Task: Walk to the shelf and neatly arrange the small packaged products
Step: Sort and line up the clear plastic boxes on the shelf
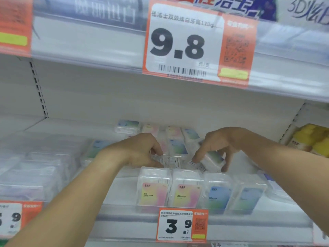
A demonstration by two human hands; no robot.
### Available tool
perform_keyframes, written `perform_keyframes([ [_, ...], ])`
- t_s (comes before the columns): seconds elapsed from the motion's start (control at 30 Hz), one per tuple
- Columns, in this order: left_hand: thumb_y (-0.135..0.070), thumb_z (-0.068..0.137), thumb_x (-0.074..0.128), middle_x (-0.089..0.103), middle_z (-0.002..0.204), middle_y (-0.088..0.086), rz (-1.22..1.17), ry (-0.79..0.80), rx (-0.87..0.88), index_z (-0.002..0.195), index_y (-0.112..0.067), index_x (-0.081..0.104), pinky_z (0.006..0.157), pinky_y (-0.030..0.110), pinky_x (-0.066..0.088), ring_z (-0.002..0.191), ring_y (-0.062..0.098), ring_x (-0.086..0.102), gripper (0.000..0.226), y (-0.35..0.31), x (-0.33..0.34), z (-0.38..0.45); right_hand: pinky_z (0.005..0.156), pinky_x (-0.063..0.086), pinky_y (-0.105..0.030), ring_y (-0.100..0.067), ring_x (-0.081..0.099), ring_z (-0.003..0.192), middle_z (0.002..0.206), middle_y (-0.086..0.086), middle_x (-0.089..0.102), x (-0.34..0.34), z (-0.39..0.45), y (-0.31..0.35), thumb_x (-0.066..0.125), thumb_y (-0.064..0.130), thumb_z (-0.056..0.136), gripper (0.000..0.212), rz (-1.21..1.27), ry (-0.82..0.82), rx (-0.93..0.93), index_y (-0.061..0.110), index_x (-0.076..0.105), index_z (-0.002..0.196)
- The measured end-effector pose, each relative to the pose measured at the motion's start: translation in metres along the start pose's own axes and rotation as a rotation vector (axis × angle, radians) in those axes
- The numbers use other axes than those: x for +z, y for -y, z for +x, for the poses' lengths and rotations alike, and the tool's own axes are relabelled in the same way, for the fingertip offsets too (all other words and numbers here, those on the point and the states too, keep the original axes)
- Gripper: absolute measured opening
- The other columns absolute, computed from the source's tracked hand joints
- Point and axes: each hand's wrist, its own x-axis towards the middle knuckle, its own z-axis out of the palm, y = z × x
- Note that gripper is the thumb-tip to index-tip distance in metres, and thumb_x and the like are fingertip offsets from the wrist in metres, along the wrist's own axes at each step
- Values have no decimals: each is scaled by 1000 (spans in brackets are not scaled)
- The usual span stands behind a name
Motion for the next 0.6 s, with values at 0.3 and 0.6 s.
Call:
perform_keyframes([
  [0.3,-44,82,72,63,110,-12,-63,10,-27,116,-28,69,85,19,47,98,4,59,38,4,-6,-6,97,54,-45,-25,51,120,136,-2,49,19,4,8,92,24,63,93,-189,-67,-130,16,43,142],
  [0.6,-31,95,56,70,95,-7,-323,-356,72,99,-19,72,82,24,52,91,14,65,20,-2,-10,0,61,53,-25,-15,54,79,93,2,51,-4,1,4,84,28,70,47,32,-367,-372,19,49,101],
])
